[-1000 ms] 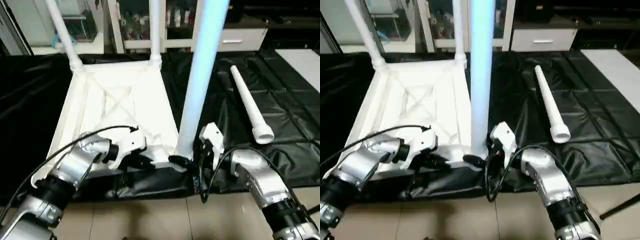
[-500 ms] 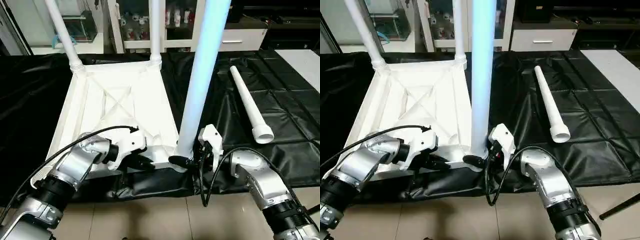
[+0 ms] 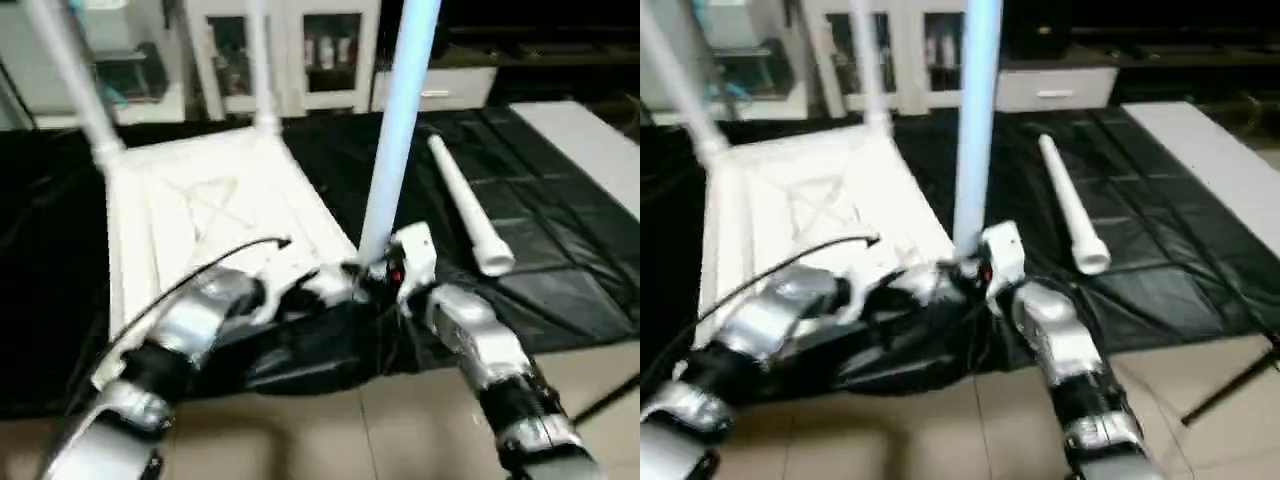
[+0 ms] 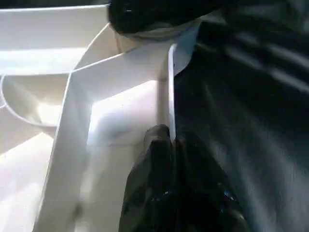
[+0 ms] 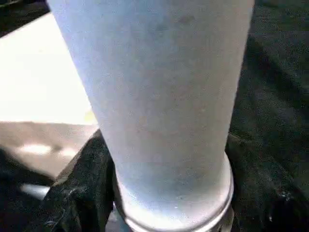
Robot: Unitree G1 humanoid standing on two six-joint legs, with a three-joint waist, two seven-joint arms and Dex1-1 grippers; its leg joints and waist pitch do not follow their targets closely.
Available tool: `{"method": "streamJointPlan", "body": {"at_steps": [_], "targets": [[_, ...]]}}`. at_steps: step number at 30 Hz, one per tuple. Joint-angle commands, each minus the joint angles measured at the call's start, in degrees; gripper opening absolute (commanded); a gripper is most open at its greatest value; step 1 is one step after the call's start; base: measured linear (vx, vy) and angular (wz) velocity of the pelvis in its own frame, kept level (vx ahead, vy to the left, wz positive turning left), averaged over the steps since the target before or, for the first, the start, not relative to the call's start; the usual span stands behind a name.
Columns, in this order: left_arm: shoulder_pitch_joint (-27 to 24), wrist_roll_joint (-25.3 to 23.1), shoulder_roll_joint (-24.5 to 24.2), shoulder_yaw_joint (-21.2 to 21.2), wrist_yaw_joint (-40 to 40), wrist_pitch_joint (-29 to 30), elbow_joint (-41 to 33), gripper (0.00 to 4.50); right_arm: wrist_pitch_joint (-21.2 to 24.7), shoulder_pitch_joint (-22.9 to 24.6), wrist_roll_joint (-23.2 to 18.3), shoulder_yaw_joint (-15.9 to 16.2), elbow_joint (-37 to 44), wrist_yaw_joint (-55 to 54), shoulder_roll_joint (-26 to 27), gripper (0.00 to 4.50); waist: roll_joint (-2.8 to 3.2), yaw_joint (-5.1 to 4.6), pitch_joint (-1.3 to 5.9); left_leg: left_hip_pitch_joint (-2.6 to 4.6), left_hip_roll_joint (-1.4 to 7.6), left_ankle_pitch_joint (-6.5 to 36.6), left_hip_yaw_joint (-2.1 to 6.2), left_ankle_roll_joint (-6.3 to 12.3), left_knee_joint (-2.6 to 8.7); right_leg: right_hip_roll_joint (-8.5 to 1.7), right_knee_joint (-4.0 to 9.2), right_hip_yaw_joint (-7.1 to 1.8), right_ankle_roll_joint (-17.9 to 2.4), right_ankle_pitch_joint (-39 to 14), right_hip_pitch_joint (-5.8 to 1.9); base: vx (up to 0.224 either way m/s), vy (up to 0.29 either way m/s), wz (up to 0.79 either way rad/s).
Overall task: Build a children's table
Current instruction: Rotate leg to tighten
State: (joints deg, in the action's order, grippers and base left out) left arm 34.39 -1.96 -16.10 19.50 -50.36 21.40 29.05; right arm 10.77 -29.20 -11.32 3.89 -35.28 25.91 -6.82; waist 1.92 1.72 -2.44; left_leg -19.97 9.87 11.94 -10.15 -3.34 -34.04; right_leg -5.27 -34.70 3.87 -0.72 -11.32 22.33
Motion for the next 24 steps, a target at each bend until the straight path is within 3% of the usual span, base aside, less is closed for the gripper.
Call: {"method": "streamJointPlan", "body": {"at_steps": [1, 2, 3, 4, 6, 8, 11, 13, 15, 17, 18, 19, 23, 24], "targets": [[2.33, -0.22, 2.57, -2.15, 7.19, 3.01, 5.09, 0.0, 1.4, -1.32, 1.15, -3.61, -8.15, -9.79, 1.16, 2.72, 0.15, 0.22, 2.27, 0.21, 2.72, 21.99, 1.83, -1.66, 5.34, -3.7, 5.99, -2.35, -8.2, -26.63, -1.61, 0.0, 0.0, 0.0], [2.33, -0.22, 2.57, -2.15, 7.19, 3.01, 5.09, 0.0, 1.4, -1.32, 1.15, -3.61, -8.15, -9.79, 1.16, 2.72, 0.11, 0.12, 2.24, 0.57, 2.49, 21.98, 1.65, -1.7, 5.07, -3.7, 6.18, -2.41, -8.37, -27.27, -1.12, 0.0, 0.0, 0.0], [4.96, -0.57, 5.47, -4.15, 14.53, 3.33, 9.76, 0.0, 0.21, -3.38, 1.26, -4.82, -11.69, -16.09, 2.97, 2.72, -0.31, 0.24, 2.48, 0.7, 2.57, 21.44, 1.65, -1.59, 5.06, -3.71, 6.16, -2.41, -8.49, -26.88, -1.25, 0.0, 0.0, 0.0], [7.23, -0.9, 7.85, -5.7, 20.59, 2.81, 13.99, 0.0, -0.85, -5.24, 0.69, -6.21, -14.97, -21.29, 4.76, 2.72, -0.14, 0.29, 2.67, 0.78, 2.43, 19.78, 1.44, -1.87, 4.91, -3.59, 6.0, -2.59, -9.4, -24.06, -0.96, 0.0, 0.0, 0.0], [9.45, -1.45, 10.07, -7.09, 26.66, 1.5, 18.33, 0.0, -2.17, -7.31, -0.07, -7.96, -18.64, -26.2, 6.74, 2.72, -0.25, 0.38, 2.73, 0.24, 2.45, 18.25, 1.47, -1.41, 5.07, -3.45, 5.65, -2.38, -10.05, -20.36, -1.46, 0.0, 0.0, 0.0], [10.15, -1.73, 10.8, -7.41, 28.1, 1.0, 19.76, 0.0, -3.03, -8.39, -0.04, -8.68, -20.64, -27.67, 7.6, 2.72, -0.2, 0.59, 2.85, 0.28, 2.48, 18.03, 1.32, -0.7, 5.04, -3.48, 5.6, -2.41, -10.49, -17.99, -1.44, 0.0, 0.0, 0.0], [10.12, -2.43, 10.83, -6.59, 27.33, 0.47, 19.88, 0.0, -4.58, -9.53, -0.41, -9.15, -22.54, -26.81, 8.51, 2.72, -0.23, 0.73, 2.86, -0.02, 2.53, 17.01, 1.19, 0.45, 5.1, -3.58, 5.38, -2.41, -11.02, -15.46, -1.8, 0.0, 0.0, 0.0], [9.39, -3.16, 10.03, -5.1, 24.73, -0.46, 19.31, 0.0, -6.06, -10.11, -0.47, -8.95, -23.05, -24.12, 8.88, 2.72, 0.07, 0.86, 2.98, -0.14, 2.64, 16.09, 1.25, 0.95, 5.07, -3.71, 5.2, -2.41, -11.35, -14.29, -1.96, 0.0, 0.0, 0.0], [9.27, -3.33, 9.78, -4.73, 24.05, -0.78, 19.49, 0.0, -6.85, -10.41, -0.37, -9.01, -23.36, -23.36, 9.0, 2.72, -0.08, 0.81, 2.99, -0.28, 2.69, 15.38, 1.19, 1.23, 5.08, -3.64, 5.03, -2.37, -11.9, -12.78, -2.13, 0.0, 0.0, 0.0], [9.83, -3.35, 9.56, -4.33, 23.38, -2.38, 21.59, 0.0, -9.71, -11.55, -0.05, -9.47, -24.84, -21.89, 9.25, 2.72, 0.28, 0.79, 2.98, -0.18, 2.66, 15.86, 1.18, 1.26, 5.08, -3.69, 5.1, -2.36, -12.24, -13.01, -2.01, 0.0, 0.0, 0.0], [10.01, -3.36, 9.47, -4.18, 23.18, -2.91, 22.27, 0.0, -10.76, -11.91, -0.09, -9.69, -25.27, -21.17, 9.33, 3.07, 0.11, 0.79, 2.91, -0.11, 2.66, 16.31, 1.12, 1.21, 5.12, -3.65, 5.23, -2.36, -12.2, -13.68, -2.02, 0.0, 0.0, 0.0], [10.1, -3.41, 9.27, -4.01, 22.69, -3.33, 22.63, 0.0, -11.46, -12.17, -0.19, -9.85, -25.32, -20.35, 9.29, 3.07, 0.36, 0.86, 2.89, -0.02, 2.68, 16.8, 1.16, 1.18, 5.17, -3.71, 5.28, -2.39, -12.14, -14.45, -2.0, 0.0, 0.0, 0.0], [9.29, -3.85, 7.67, -2.64, 19.07, -4.44, 21.33, 0.0, -12.75, -11.49, -0.68, -9.52, -22.54, -16.52, 8.48, 3.48, 0.18, 0.76, 2.78, -0.22, 2.74, 17.44, 1.22, 1.61, 5.36, -3.83, 5.61, -2.32, -11.37, -17.24, -2.14, 0.0, 0.0, 0.0], [8.89, -3.9, 7.19, -2.23, 17.85, -5.72, 20.65, 0.0, -12.94, -11.09, -0.54, -9.11, -21.67, -15.43, 8.15, 3.48, 0.18, 0.55, 2.74, -0.59, 2.77, 17.11, 1.4, 1.83, 5.48, -3.87, 5.55, -2.32, -11.08, -17.37, -2.36, 0.0, 0.0, 0.0]]}}
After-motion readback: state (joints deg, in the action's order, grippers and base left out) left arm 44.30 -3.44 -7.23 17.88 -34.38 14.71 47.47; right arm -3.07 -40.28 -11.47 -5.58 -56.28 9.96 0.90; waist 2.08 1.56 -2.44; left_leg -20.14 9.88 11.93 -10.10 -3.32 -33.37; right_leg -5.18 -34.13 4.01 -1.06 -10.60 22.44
